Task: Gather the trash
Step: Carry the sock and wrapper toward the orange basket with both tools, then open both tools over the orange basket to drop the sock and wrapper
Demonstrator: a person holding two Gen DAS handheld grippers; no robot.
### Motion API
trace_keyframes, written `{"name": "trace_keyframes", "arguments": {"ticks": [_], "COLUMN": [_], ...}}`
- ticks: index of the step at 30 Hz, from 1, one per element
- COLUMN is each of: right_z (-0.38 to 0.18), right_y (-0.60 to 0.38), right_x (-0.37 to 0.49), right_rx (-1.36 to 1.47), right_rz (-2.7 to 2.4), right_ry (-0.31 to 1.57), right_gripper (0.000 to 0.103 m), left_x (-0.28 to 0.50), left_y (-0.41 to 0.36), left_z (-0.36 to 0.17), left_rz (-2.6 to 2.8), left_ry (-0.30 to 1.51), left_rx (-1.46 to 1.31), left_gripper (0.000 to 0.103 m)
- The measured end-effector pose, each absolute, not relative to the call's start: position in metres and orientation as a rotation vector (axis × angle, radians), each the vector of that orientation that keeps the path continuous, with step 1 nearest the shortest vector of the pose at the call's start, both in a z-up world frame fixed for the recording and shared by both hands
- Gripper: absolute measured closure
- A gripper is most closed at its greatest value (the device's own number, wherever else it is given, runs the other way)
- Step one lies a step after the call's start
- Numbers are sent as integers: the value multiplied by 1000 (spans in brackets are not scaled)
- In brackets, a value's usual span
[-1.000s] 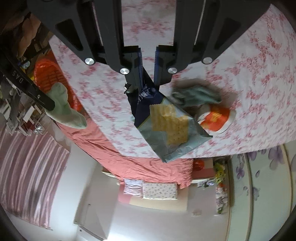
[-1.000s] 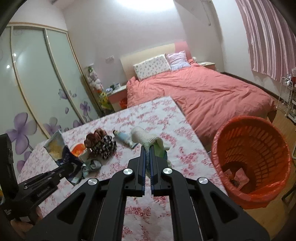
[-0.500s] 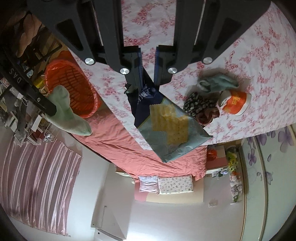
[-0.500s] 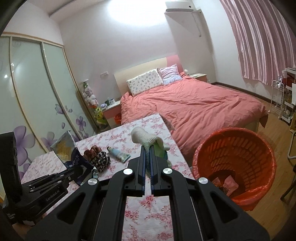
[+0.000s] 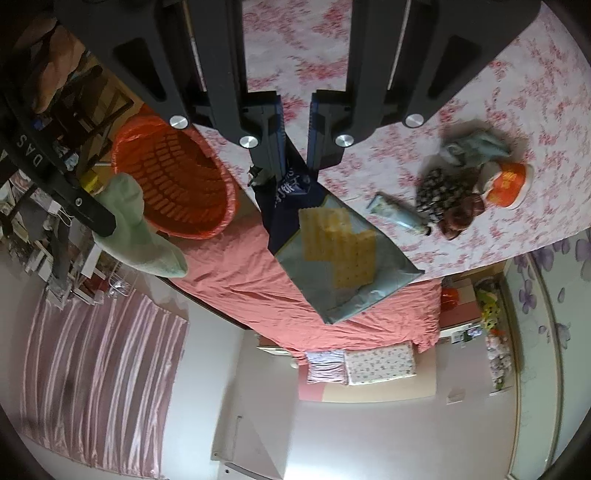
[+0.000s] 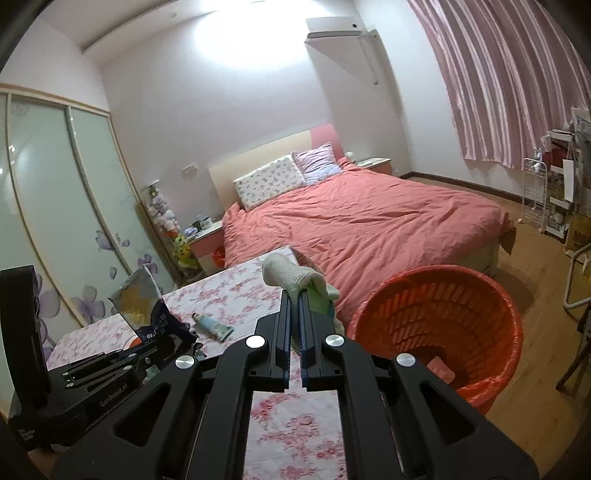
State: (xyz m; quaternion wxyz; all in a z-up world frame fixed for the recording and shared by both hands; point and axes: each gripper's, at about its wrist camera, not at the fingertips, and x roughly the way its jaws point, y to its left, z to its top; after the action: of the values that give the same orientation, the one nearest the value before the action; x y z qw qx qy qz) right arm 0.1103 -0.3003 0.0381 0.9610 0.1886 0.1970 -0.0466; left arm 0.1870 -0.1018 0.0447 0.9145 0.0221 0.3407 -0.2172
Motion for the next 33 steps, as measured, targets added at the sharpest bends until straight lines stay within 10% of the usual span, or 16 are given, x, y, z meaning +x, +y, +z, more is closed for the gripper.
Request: {"name": "trace_keyframes", "arguments": {"ticks": [21, 26, 33], "right_z": [3, -17, -39], "right_y": [-392, -412, -417], "right_x": [116, 130, 137], "right_rx": [504, 550, 573], "right_rz": [-285, -303, -326], "right_ry": [389, 437, 505], "right_gripper": [99, 98, 66], "left_x": [213, 233, 246], "left_y": [-250, -278, -273], "left_z": [9, -22, -47], "left_rz": [-721, -727, -685], "left_ry": [775, 842, 880], "left_rx": [120, 152, 172], "left_gripper": [91, 74, 60]}}
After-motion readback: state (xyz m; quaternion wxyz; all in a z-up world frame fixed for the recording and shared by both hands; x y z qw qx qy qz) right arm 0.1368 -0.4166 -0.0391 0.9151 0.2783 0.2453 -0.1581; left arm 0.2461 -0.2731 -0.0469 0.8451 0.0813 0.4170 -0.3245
